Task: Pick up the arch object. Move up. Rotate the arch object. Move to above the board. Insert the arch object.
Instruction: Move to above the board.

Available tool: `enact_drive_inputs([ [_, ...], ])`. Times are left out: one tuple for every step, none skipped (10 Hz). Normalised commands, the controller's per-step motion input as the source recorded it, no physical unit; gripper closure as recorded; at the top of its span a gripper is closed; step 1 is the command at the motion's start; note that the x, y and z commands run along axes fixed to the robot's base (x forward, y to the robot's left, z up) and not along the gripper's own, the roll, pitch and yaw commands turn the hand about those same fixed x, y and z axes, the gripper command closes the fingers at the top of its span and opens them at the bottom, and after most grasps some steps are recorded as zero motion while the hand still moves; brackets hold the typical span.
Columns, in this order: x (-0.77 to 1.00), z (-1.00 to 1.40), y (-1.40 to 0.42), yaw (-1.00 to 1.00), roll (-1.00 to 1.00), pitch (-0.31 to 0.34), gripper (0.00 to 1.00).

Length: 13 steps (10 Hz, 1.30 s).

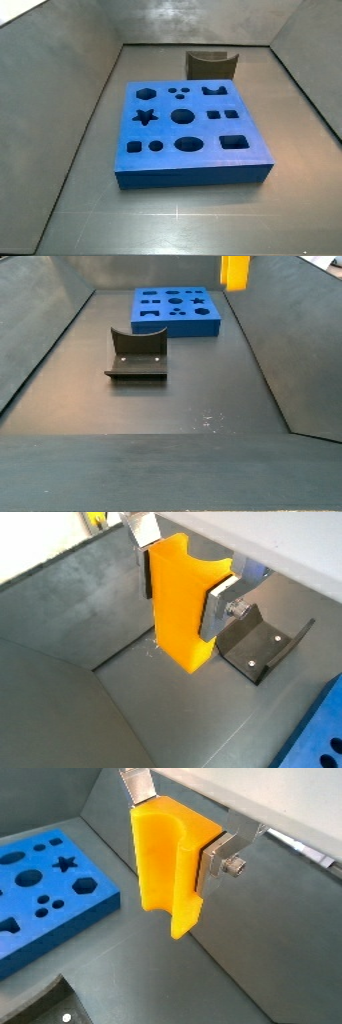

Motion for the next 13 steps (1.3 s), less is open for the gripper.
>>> enact_drive_inputs([
  [0.01, 0.60, 0.02, -0.02, 0.03, 0.081, 1.00],
  [0.01, 0.51, 0.02, -0.02, 0.03, 0.080, 1.00],
  [0.01, 0.30, 0.01, -0.02, 0.04, 0.081, 1.00],
  [0.01, 0.22, 0.01, -0.03, 0.04, 0.082, 1.00],
  [0.18, 0.10, -1.00, 1.00, -0.01, -0.037, 1.00],
  [0.18, 0.09, -1.00, 1.00, 0.00, -0.038, 1.00],
  [0.18, 0.10, -1.00, 1.00, 0.00, -0.037, 1.00],
  [0.19, 0.10, -1.00, 1.00, -0.01, -0.036, 1.00],
  [0.19, 0.10, -1.00, 1.00, 0.01, -0.033, 1.00],
  [0.20, 0.10, -1.00, 1.00, 0.02, -0.031, 1.00],
  [0.21, 0.09, -1.00, 1.00, 0.02, -0.028, 1.00],
  [0.23, 0.09, -1.00, 1.00, 0.03, -0.025, 1.00],
  [0.23, 0.09, -1.00, 1.00, 0.03, -0.022, 1.00],
])
